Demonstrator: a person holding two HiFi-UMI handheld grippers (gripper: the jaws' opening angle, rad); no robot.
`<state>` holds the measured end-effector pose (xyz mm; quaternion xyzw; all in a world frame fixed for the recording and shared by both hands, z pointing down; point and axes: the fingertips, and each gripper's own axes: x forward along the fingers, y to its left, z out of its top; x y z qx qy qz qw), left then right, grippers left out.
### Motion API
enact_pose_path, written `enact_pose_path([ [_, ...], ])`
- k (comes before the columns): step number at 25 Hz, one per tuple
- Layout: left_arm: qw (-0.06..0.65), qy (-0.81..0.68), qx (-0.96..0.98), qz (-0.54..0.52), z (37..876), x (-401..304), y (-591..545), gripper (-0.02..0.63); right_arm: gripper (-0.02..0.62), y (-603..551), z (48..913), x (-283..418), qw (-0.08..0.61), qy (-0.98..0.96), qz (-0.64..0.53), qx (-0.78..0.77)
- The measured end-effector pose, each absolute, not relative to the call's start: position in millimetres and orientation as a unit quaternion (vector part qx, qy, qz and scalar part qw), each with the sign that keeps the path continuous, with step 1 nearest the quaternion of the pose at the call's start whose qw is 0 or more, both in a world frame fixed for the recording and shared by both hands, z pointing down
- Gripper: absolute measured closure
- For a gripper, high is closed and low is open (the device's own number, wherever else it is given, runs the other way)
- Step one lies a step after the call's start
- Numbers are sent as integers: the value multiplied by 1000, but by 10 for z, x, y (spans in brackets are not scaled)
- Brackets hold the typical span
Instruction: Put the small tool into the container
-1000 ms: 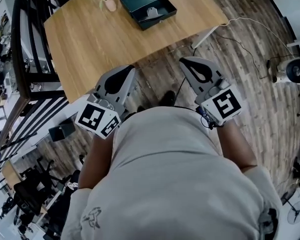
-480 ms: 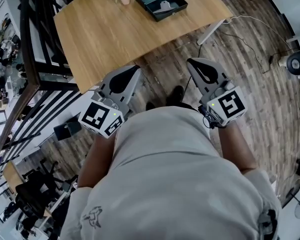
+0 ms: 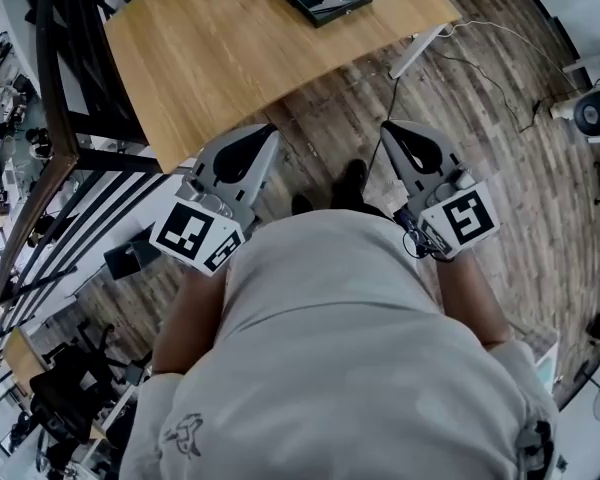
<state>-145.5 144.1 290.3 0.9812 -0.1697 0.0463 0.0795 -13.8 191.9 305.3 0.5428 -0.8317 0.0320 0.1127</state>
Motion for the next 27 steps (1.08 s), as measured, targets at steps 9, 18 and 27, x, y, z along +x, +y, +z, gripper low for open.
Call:
enact_pose_path([
  [9, 91, -175, 980, 29, 2841, -1599, 1450, 600, 589, 1978, 3031, -243, 115, -830, 41, 545],
  [18, 92, -180, 979, 21, 2827, -1682, 1439, 600, 589, 1940, 2982, -278, 116, -830, 36, 544],
  [27, 91, -180, 979, 22, 2836, -1679, 1425, 600, 589, 1904, 2966, -255, 117, -829, 33, 546],
])
